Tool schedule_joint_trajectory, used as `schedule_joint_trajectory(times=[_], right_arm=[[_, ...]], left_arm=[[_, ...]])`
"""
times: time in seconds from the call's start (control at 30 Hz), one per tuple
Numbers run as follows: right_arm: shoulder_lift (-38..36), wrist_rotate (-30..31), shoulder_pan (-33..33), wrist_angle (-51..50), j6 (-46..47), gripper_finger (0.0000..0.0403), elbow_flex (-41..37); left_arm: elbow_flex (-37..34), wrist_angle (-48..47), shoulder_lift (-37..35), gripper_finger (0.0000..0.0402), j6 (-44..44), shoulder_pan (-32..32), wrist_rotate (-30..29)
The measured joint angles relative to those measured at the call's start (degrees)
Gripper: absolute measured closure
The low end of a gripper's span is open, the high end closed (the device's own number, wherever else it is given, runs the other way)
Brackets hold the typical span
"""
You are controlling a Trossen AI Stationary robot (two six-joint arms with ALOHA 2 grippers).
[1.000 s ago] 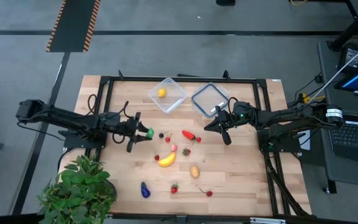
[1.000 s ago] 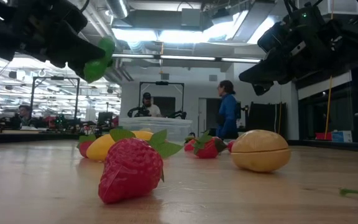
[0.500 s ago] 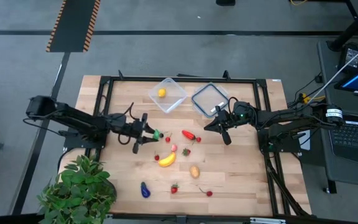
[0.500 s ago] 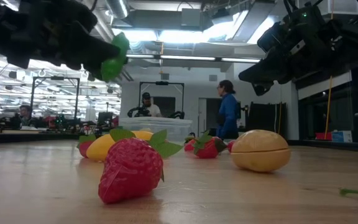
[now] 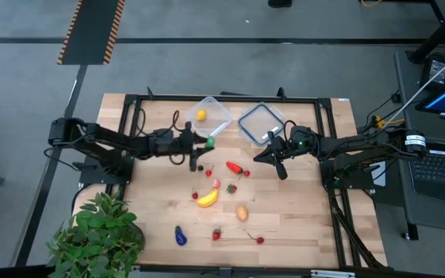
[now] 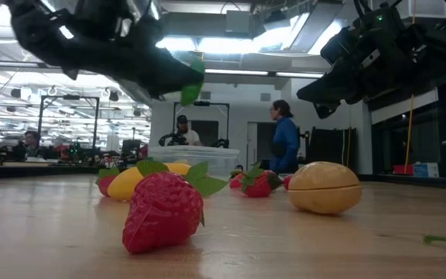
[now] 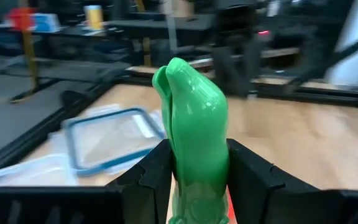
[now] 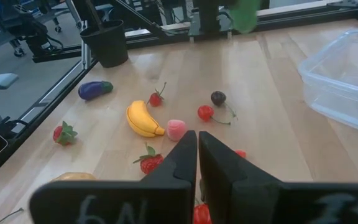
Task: Pick and placing Produce into tupperware
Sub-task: Put the pea pod into the transparent container
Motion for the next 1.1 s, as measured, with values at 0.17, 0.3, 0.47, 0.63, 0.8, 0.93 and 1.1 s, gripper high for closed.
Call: schedule_joint_trajectory(times=[0.17, 0.3, 0.47, 0.63, 0.8, 0.93, 1.1], right_arm=[[0.00, 0.00, 0.02, -0.02, -0.18, 0.0382, 0.00], [0.00, 0.02, 0.01, -0.02, -0.18, 0.0382, 0.00], [0.00, 0.02, 0.02, -0.04, -0.14, 0.0382, 0.00], [0.00, 0.02, 0.01, -0.03, -0.11, 0.0382, 0.00], [0.00, 0.04, 0.00, 0.04, -0.02, 0.0382, 0.00], [0.00, 0.04, 0.02, 0.34, 0.01, 0.0382, 0.00], [0.00, 0.04, 0.02, 0.35, -0.01, 0.0382, 0.00]], left_arm=[[5.55, -10.34, 2.74, 0.0286, 0.27, 1.90, -5.73], [11.07, -20.43, 4.71, 0.0286, 1.41, 4.13, -6.40], [18.52, -32.47, 6.40, 0.0286, 1.83, 7.78, -6.46], [25.56, -44.18, 8.27, 0.0286, 6.38, 11.59, -6.54], [32.25, -53.51, 10.90, 0.0286, 8.30, 15.02, -5.96], [37.09, -59.96, 14.26, 0.0286, 10.95, 17.18, -5.06], [42.62, -65.52, 19.47, 0.0286, 13.40, 19.67, -3.85]])
